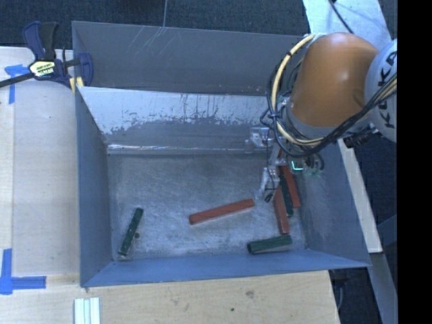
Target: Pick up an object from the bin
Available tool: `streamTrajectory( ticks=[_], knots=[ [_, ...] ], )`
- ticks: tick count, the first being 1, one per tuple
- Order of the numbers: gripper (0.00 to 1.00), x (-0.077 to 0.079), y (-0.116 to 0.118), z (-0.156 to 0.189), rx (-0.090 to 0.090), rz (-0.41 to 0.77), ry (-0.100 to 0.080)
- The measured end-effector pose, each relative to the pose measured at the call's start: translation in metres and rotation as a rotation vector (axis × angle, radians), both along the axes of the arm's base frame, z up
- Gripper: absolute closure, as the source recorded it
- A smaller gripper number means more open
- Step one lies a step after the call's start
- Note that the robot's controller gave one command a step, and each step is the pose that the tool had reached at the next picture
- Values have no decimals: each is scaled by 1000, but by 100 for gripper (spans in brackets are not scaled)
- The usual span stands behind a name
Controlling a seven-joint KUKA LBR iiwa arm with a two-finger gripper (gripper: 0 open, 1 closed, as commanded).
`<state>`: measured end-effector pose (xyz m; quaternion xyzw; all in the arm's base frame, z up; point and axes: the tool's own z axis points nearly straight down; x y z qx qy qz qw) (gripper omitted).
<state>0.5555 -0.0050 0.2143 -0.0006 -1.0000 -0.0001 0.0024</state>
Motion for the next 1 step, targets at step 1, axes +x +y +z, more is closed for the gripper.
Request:
streamTrajectory(
  ticks=[1],
  knots=[
    [0,14,-48,-148,0,50,-1]
  ],
)
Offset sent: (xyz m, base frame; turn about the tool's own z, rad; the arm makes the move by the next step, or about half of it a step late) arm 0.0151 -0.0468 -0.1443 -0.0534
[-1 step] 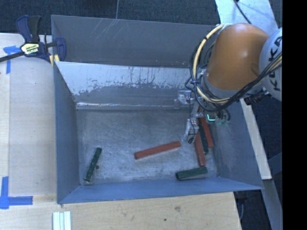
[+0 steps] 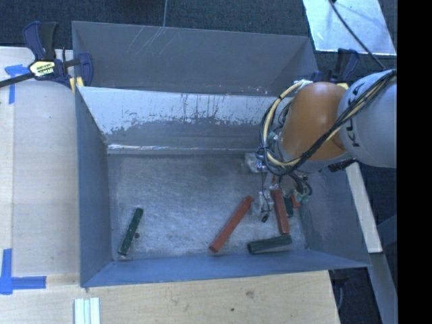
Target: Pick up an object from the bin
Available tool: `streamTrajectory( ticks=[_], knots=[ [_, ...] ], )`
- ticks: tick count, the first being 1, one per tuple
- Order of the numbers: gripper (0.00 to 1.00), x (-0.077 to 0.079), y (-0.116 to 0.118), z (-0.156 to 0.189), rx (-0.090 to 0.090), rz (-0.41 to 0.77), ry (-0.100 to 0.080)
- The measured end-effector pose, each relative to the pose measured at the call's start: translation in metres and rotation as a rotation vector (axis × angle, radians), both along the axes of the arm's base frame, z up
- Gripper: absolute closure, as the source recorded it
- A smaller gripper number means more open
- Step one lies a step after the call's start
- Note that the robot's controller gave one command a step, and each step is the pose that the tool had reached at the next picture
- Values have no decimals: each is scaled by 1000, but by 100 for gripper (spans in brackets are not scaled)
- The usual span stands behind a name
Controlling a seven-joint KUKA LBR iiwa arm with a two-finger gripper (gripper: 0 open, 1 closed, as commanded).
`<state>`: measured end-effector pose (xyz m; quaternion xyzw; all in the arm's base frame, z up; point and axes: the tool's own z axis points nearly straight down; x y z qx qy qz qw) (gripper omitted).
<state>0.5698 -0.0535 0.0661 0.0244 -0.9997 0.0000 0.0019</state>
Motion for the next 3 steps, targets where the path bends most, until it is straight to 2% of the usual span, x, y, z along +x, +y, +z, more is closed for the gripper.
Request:
streamTrajectory(
  ticks=[1,2,3],
  knots=[
    [0,-68,13,5,0,75,-8],
    [100,-66,13,5,0,77,-11],
    [100,-55,38,70,0,84,-14]
  ],
)
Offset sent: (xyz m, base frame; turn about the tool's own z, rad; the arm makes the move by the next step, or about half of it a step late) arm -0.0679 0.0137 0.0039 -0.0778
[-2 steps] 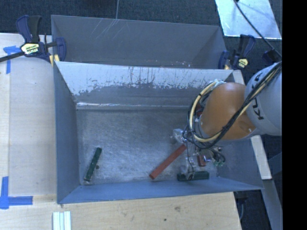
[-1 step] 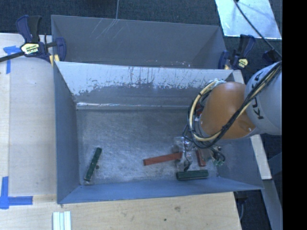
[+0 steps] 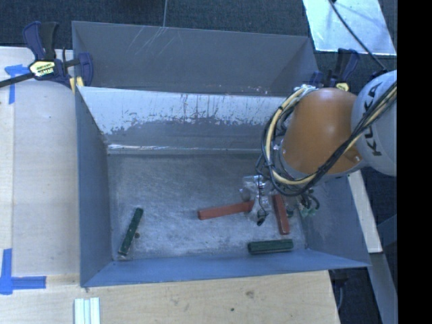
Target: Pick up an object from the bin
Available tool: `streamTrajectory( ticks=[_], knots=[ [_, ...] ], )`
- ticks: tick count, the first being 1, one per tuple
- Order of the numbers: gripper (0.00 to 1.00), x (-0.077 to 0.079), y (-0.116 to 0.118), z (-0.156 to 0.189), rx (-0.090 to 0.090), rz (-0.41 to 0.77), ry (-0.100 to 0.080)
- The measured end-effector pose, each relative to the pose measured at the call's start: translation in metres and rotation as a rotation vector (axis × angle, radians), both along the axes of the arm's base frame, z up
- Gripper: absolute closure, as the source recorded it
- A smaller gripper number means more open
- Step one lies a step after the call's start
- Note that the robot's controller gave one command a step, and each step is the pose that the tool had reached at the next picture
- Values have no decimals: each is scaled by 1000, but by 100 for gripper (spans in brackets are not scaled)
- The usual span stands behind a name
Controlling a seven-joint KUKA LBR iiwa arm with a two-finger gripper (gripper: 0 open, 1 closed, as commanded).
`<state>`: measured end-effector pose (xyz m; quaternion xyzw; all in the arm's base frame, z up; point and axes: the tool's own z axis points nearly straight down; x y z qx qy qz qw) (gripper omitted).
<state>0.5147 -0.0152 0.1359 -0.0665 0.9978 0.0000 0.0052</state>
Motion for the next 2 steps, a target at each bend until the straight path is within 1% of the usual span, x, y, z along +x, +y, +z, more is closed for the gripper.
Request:
streamTrajectory(
  ticks=[1,2],
  knots=[
    [100,-3,-20,103,-2,-11,-2],
    [100,70,5,95,-1,104,2]
  ],
)
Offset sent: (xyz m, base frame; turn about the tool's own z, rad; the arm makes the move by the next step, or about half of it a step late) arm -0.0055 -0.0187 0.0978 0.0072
